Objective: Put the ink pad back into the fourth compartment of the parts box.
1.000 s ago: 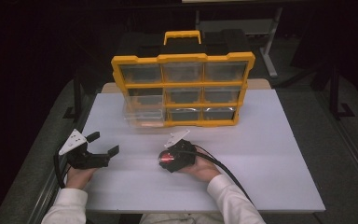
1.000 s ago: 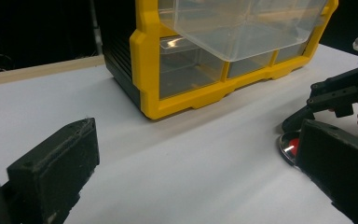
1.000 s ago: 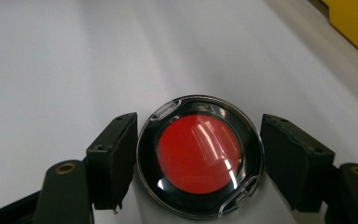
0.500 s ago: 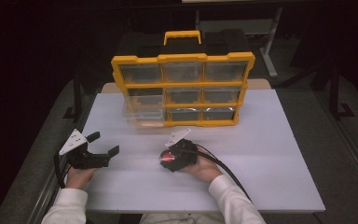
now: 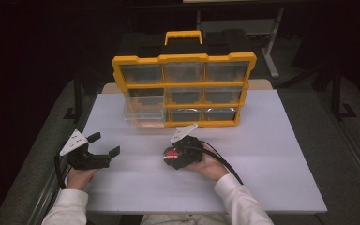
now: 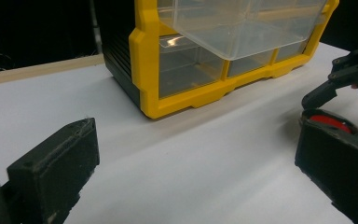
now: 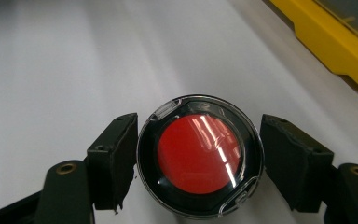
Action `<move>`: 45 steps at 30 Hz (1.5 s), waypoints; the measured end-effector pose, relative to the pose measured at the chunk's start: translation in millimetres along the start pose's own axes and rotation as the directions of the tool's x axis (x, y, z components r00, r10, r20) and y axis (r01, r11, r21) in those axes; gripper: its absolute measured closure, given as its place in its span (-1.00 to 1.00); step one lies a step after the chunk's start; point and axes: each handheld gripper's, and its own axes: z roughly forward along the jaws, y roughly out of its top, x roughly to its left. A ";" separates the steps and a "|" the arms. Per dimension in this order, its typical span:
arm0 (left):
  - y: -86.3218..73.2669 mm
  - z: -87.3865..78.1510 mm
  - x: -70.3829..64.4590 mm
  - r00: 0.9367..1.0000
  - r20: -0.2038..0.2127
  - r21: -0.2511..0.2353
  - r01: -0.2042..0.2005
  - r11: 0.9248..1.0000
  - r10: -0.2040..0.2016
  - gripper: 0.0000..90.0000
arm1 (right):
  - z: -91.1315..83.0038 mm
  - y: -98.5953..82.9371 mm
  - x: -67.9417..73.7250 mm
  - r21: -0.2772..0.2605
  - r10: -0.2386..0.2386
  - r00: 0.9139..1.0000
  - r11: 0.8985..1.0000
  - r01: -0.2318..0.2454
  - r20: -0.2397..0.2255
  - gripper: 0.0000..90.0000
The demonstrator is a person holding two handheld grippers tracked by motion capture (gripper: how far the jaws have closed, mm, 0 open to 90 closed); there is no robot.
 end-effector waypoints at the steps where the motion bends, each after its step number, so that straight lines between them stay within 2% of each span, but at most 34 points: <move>1: 0.0 0.1 0.0 1.000 0.000 0.001 -0.001 1.000 0.001 -1.00 | -3.1 1.0 0.3 -0.003 0.009 1.000 1.000 -0.009 -0.004 -0.35; 6: -0.2 0.6 -0.1 1.000 0.001 0.004 -0.002 1.000 0.002 -1.00 | -9.8 4.9 0.0 0.013 0.007 1.000 1.000 -0.007 -0.017 -0.35; 14: -0.1 0.7 0.0 1.000 0.001 0.003 -0.003 1.000 0.003 -1.00 | -23.8 15.1 2.8 0.002 -0.004 1.000 1.000 0.004 -0.029 -0.35; 29: -0.2 0.8 -0.1 1.000 0.001 0.004 -0.003 1.000 0.003 -1.00 | -44.7 29.5 7.1 0.000 -0.020 1.000 1.000 0.020 -0.023 -0.35; 45: -0.1 0.7 0.0 1.000 0.000 0.002 -0.004 1.000 0.004 -1.00 | -65.9 50.9 11.3 -0.011 -0.067 0.998 0.998 0.067 -0.014 -0.35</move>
